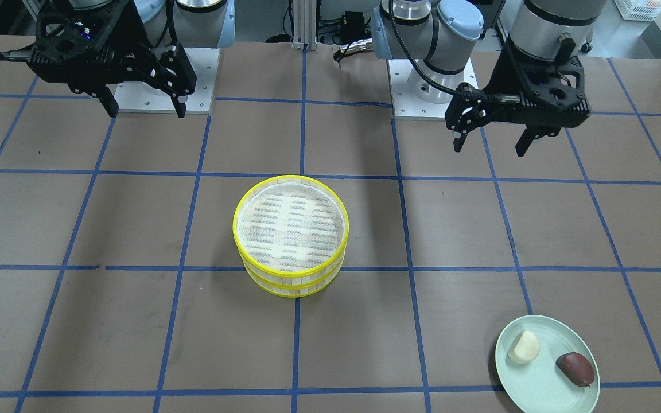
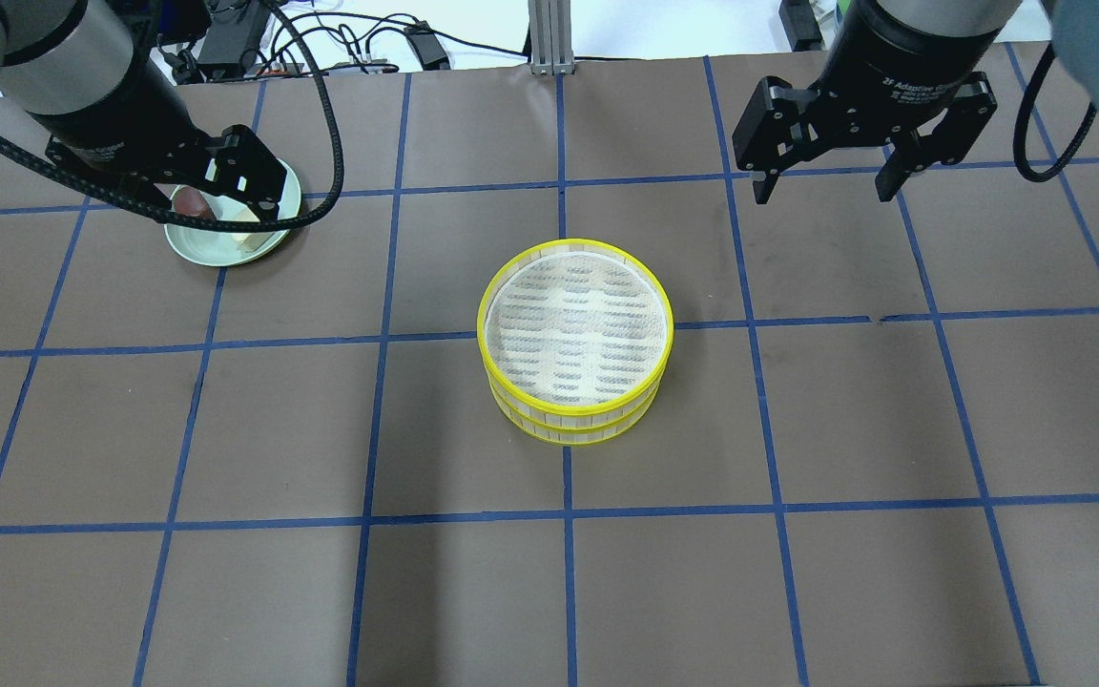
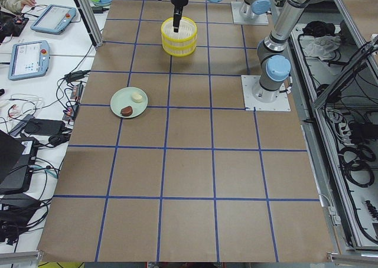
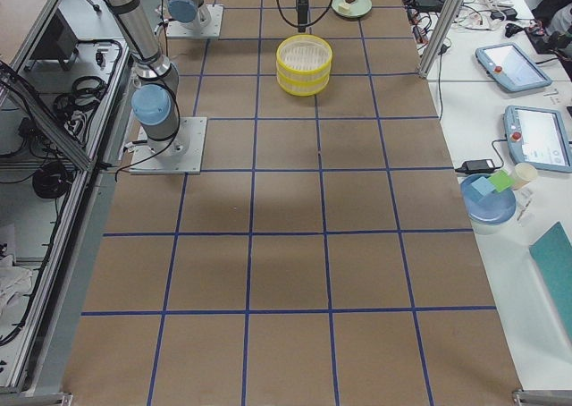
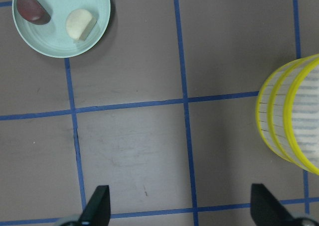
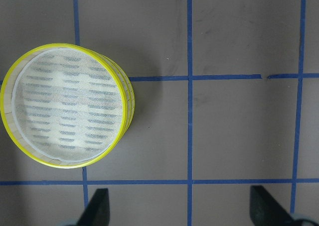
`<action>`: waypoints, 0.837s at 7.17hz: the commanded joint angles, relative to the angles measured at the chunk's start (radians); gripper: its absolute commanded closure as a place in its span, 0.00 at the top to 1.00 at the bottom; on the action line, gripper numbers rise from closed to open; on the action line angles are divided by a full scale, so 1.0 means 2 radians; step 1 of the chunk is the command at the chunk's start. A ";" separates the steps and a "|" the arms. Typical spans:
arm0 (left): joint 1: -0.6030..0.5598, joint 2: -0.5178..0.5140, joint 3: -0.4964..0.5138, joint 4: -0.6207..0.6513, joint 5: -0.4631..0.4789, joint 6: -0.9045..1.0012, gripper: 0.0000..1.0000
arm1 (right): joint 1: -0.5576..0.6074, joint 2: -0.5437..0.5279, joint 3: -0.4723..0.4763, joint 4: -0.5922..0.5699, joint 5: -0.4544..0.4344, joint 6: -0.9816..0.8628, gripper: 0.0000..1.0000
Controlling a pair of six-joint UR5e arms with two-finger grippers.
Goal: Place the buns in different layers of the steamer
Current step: 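Lower the left gripper to the white bun while the right approaches the steamer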
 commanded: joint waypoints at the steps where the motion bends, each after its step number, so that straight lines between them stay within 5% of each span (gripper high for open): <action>1: 0.062 -0.023 -0.003 0.003 -0.031 0.039 1.00 | 0.000 0.000 0.000 0.001 -0.003 -0.001 1.00; 5: 0.071 -0.108 -0.004 0.128 -0.021 0.126 1.00 | 0.015 0.022 0.030 -0.020 0.004 0.008 1.00; 6: 0.071 -0.141 -0.004 0.175 -0.025 0.129 1.00 | 0.031 0.044 0.057 -0.078 0.005 0.021 1.00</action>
